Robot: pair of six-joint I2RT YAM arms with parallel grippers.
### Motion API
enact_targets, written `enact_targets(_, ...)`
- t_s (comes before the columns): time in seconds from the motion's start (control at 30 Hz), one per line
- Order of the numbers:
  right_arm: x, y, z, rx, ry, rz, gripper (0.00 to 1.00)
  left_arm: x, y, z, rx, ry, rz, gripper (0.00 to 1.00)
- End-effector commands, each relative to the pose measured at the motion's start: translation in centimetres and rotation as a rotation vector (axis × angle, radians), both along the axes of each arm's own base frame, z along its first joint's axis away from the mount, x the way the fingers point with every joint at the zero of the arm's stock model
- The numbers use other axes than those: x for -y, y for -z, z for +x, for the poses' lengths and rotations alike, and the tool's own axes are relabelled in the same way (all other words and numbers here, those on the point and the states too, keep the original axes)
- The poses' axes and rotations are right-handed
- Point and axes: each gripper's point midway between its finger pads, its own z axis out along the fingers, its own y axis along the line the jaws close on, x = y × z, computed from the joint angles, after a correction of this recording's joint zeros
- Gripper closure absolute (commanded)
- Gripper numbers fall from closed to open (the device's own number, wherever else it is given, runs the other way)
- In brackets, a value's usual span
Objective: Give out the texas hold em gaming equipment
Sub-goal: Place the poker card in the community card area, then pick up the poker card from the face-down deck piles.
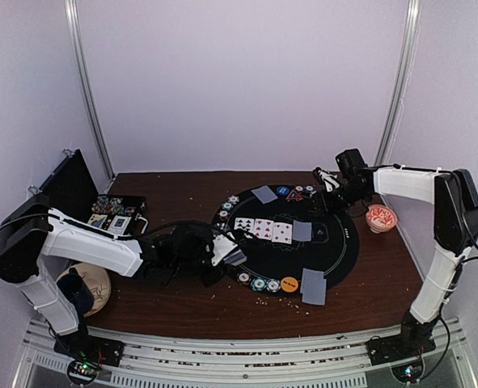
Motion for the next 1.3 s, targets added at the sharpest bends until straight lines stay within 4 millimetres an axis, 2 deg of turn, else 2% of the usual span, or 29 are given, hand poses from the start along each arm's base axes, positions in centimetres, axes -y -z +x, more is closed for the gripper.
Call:
enact_targets(0.0,-5.4,-4.5,-1.9,0.009,-0.219,0.207,0.37,1.3,-2.7,0.2,0.043,0.018,-0.078,0.77)
enact_targets(0.2,-12.7,-5.6,-6.4,-0.018,-0.475,0.285,0.28,1.3,-2.8,0.2,0.046,0.021,-0.081,0.77)
enact_targets(0.37,-16.8,-4.1,-9.5,-0.11,-0.625,0.312,0.26,1.3,-3.0,0.1,0.049,0.022,-0.085,0.77)
enact_targets(0.5,-19.1,-3.2,-12.0,-0.154,-0.728,0.309,0.25,1.3,-3.1,0.0,0.05,0.023,-0.084,0.77)
enact_targets(0.9,-21.7,-1.2,-13.5,-0.218,-0.784,0.317,0.24,1.5,-3.1,-0.2,0.049,0.035,-0.087,0.77)
enact_targets(1.07,-22.4,0.0,-13.5,-0.232,-0.782,0.307,0.24,1.6,-3.1,-0.3,0.046,0.045,-0.09,0.77)
enact_targets(1.27,-23.3,0.4,-13.4,-0.233,-0.776,0.329,0.24,1.7,-2.9,-0.4,0.041,0.051,-0.088,0.77)
